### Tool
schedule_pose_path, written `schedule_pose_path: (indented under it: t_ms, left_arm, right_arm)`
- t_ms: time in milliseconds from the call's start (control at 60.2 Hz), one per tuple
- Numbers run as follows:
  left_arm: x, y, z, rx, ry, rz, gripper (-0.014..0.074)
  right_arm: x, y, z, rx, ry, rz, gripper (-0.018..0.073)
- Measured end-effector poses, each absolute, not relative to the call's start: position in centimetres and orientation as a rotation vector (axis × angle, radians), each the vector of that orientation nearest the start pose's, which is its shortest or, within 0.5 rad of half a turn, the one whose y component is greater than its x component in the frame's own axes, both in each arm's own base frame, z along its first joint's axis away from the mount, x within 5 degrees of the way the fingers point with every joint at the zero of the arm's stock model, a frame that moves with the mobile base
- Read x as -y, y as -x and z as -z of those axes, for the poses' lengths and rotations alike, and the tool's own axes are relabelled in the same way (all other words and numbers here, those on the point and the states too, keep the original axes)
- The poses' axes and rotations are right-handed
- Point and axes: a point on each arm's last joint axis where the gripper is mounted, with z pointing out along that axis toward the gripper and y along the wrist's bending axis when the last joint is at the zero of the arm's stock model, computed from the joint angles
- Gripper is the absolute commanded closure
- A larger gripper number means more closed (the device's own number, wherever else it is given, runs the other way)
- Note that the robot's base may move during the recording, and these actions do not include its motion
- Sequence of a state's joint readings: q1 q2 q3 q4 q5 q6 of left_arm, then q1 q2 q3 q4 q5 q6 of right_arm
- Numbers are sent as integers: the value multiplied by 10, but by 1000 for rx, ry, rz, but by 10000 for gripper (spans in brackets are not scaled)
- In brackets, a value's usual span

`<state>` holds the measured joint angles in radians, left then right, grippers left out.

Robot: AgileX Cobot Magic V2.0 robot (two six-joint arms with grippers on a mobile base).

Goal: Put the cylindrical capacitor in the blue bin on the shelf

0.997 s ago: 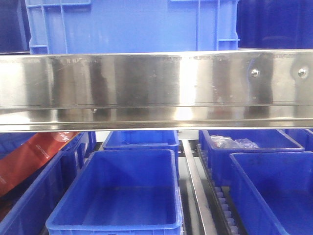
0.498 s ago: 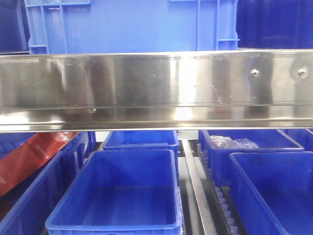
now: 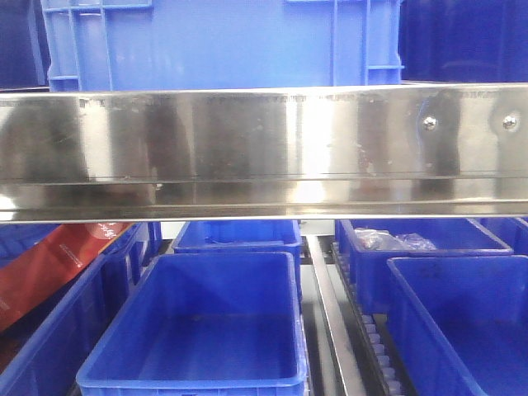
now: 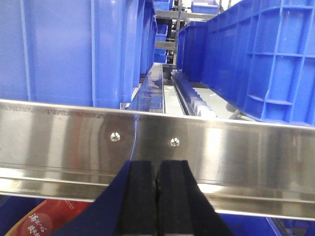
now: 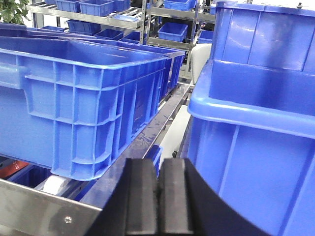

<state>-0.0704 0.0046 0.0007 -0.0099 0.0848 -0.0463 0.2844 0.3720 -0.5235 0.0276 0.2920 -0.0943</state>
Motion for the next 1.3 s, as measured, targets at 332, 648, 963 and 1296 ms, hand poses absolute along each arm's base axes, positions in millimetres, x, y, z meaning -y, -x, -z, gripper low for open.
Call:
schedule_pose_path:
  t_ms: [332, 648, 963, 1296]
  left_arm:
    - [4, -57, -205, -1569, -12, 100, 707]
    - [4, -57, -205, -1569, -12, 100, 707]
    - [4, -57, -205, -1569, -12, 100, 707]
    - [4, -57, -205, -1569, -12, 100, 707]
  right_arm:
    - [-23, -77, -337, -1601, 291, -173, 641]
    - [-23, -77, -337, -1602, 291, -173, 641]
    - [-13, -77, -313, -1558, 144, -122, 641]
    - [-3, -61, -239, -1578, 7, -63, 641]
